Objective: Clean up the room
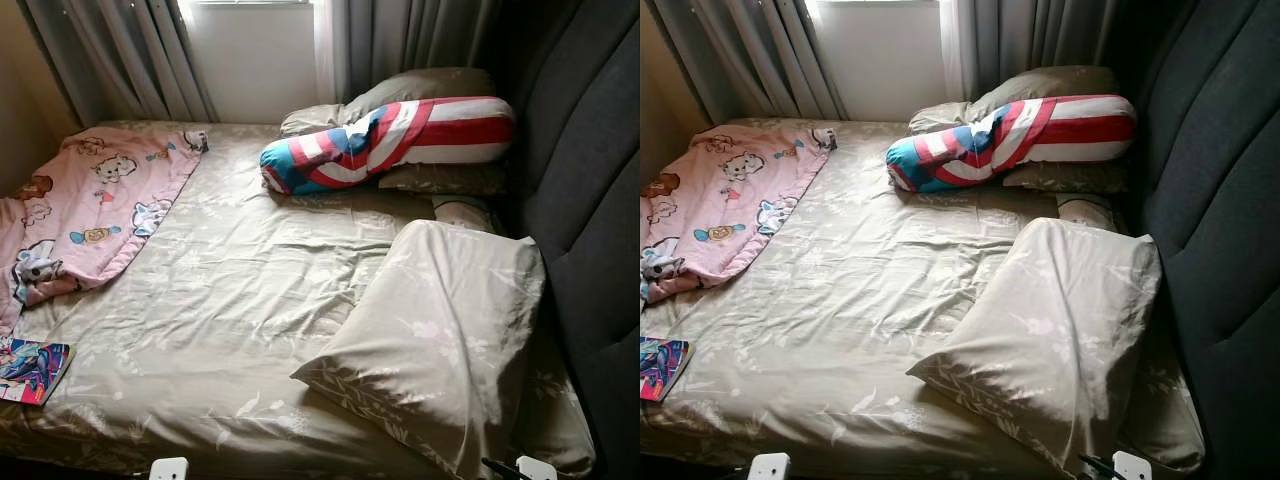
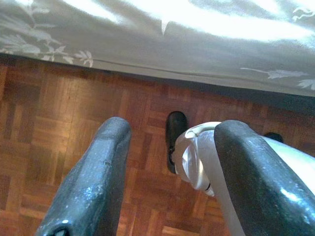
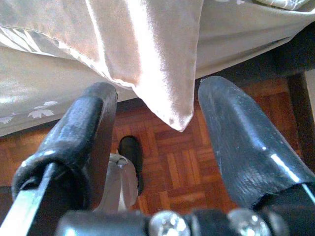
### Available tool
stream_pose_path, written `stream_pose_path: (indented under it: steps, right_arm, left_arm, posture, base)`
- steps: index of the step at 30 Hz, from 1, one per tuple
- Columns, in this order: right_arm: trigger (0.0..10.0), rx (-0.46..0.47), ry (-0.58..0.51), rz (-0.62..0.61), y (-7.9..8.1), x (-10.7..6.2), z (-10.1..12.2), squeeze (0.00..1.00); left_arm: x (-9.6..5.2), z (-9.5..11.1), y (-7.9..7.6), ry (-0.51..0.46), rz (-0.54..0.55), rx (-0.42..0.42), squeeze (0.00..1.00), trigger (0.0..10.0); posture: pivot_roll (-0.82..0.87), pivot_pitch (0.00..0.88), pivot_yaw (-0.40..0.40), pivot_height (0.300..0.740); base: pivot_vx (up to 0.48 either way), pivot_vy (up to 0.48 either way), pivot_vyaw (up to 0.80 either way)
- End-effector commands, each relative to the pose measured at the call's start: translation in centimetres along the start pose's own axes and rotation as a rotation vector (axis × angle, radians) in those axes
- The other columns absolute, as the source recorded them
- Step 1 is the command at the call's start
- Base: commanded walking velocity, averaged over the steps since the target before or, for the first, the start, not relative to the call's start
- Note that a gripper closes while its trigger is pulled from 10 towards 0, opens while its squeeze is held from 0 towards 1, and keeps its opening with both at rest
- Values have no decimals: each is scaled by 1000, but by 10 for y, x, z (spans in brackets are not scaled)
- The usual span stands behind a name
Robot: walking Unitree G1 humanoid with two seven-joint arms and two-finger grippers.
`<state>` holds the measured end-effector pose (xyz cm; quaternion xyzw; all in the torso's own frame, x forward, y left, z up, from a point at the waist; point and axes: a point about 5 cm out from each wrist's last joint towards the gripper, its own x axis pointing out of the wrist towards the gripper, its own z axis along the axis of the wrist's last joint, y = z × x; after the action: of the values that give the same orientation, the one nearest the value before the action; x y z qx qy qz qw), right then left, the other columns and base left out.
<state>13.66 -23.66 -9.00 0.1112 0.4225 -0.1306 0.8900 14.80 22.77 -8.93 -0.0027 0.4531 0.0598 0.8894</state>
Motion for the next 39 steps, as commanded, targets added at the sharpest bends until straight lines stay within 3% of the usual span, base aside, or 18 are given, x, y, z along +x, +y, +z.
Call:
stream_pose_path:
  steps: [1, 9, 22, 33, 39]
  right_arm:
    - [10000, -12, 3, 3, 0, 0, -1, 0]
    - [10000, -19, 7, 4, 0, 0, -2, 0]
    - [10000, -21, 7, 4, -1, -1, -2, 0]
    - [10000, -26, 5, -1, -2, -1, 0, 0]
    - [10000, -30, -1, -15, -4, -1, 1, 0]
  left_arm:
    - [-2, -6, 3, 7, 5, 2, 0, 10000]
    - [-6, -9, 20, 28, 24, 6, 0, 10000]
    - [-1, -5, -1, 32, 3, 20, 0, 10000]
    - [-9, -14, 31, 49, 37, -5, 0, 10000]
    - [-8, -11, 30, 30, 37, -10, 0, 10000]
  posture:
    - [29, 2, -12, 740]
    - [27, 0, -11, 740]
    - [26, 0, -15, 740]
    - [33, 2, -23, 740]
    - [35, 8, -26, 740]
  base:
    - [0, 0, 0]
    - [0, 0, 0]
    - [229, 0, 0]
    - [113, 0, 0]
    - [0, 0, 0]
